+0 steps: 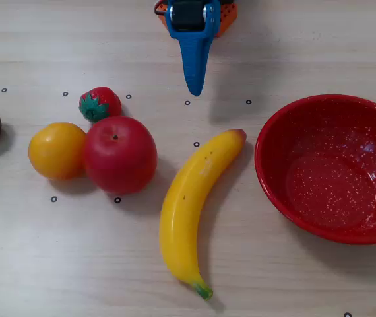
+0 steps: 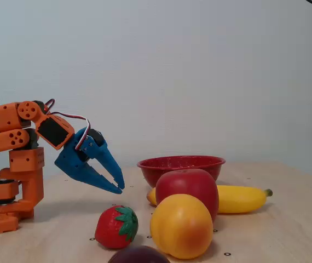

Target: Put the plum in the red bowl.

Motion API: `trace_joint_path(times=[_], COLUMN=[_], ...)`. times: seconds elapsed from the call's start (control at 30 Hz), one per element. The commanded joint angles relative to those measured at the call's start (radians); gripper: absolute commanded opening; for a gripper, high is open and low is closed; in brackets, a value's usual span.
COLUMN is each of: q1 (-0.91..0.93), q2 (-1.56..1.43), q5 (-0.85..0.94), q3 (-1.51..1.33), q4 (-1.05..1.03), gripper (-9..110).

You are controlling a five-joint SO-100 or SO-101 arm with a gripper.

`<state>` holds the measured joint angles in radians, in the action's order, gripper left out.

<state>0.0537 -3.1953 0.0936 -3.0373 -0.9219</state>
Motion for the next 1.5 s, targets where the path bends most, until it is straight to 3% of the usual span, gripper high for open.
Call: trace_joint_path(times=[0.0,0.5,0.8,1.23,1.47], q1=[-0.002,0.002,-0.083,-0.367,-0.541], q2=[-0.012,0.041,0.472,0.962,1.252], q5=[-0.028,-0.094,-0.124,-0.408,-0.477], q3=[-0.009,0.044,0.460,0.934,1.244], q4=[-0.005,-0.005,-0.015,-0.114,-0.164], gripper=[0,0,0,0,0])
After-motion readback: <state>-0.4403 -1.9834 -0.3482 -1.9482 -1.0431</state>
